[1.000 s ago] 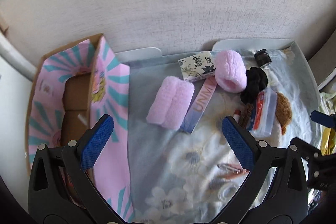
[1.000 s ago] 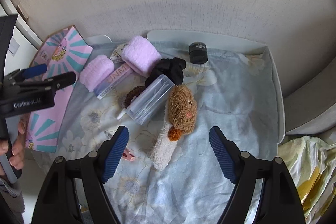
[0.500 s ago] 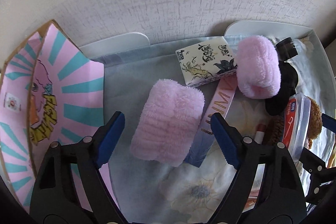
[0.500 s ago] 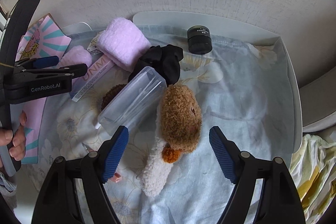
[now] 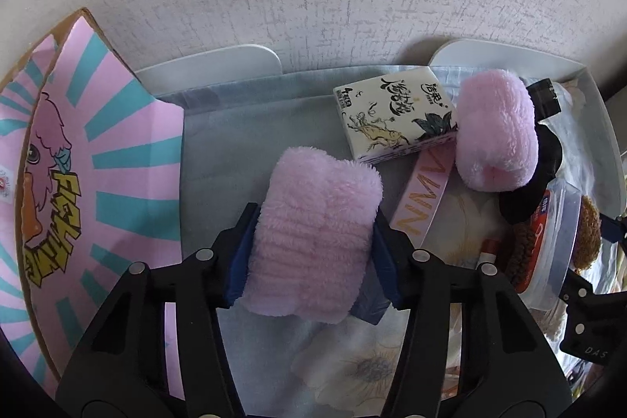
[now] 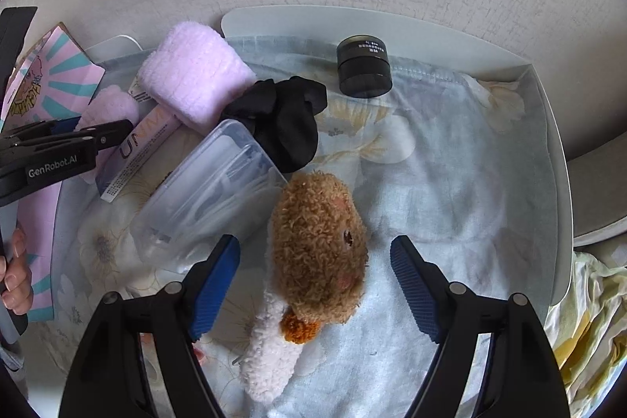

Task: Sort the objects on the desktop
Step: 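Grasp the pink wristband with left tool while right tool grasps the brown plush, then carry wristband and plush into the cardboard box and release both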

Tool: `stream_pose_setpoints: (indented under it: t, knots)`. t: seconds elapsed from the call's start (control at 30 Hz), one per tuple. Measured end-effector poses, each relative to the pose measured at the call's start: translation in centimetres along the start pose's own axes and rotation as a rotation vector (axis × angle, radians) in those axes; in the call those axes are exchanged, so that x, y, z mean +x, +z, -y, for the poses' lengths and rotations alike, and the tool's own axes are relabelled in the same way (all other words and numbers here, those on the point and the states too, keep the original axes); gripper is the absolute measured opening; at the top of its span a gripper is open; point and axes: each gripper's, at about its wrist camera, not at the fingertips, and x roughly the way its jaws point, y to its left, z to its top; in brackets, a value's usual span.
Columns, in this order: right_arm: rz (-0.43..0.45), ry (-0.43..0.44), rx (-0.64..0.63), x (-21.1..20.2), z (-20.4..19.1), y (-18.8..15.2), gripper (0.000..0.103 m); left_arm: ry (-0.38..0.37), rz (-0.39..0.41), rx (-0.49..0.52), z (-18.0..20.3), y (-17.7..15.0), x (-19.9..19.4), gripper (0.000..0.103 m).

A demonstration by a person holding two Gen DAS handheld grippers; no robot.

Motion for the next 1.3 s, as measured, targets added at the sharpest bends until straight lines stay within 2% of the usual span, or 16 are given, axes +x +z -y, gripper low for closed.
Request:
stream_pose_setpoints:
  t: [0.07, 0.13, 0.17, 0.2, 0.53, 0.63, 0.8, 0.93, 1.1, 1.3]
  knots:
    - [0.006, 0.003, -0.009, -0.1, 0.0, -0.2, 0.074, 0.001, 0.003, 0.001, 0.0, 0.0, -0.1, 0.048]
    - [0.006, 0.019, -0.019, -0.1, 0.0, -0.3, 0.053, 0.004, -0.003, -0.003, 0.0, -0.1, -0.1, 0.047]
    - [0.0, 0.022, -0.022, 0.0, -0.1, -0.4, 0.047, 0.008, -0.006, -0.002, 0.0, -0.1, 0.0, 0.047]
    - [-0.007, 0.019, -0.026, 0.2, -0.1, -0.5, 0.035, 0.012, -0.004, 0.0, 0.0, -0.1, -0.1, 0.046]
    - [0.027, 0.079, 0.036, -2.6, 1.5, -1.7, 0.031, 0.045, 0.036, -0.034, 0.0, -0.4, -2.9, 0.044]
    - [0.023, 0.089, 0.028, -4.1, 1.6, -1.9, 0.031, 0.041, 0.061, -0.03, 0.7, -1.3, -5.1, 0.044]
    - [0.076, 0.044, -0.035, -8.9, 0.6, -1.0, 0.031, 0.059, 0.107, -0.027, 3.1, -2.3, -11.2, 0.044]
    - [0.138, 0.047, -0.07, -13.0, -1.0, 1.2, 0.031, 0.043, 0.17, -0.082, 0.9, -3.5, -16.7, 0.044]
    - [0.213, 0.088, -0.116, -16.1, -2.6, 3.5, 0.031, 0.103, 0.235, -0.15, -2.1, -4.1, -21.8, 0.044]
    - [0.288, 0.116, -0.248, -18.4, -8.3, 5.2, 0.031, 0.17, 0.261, -0.227, -6.2, -5.5, -24.1, 0.044]
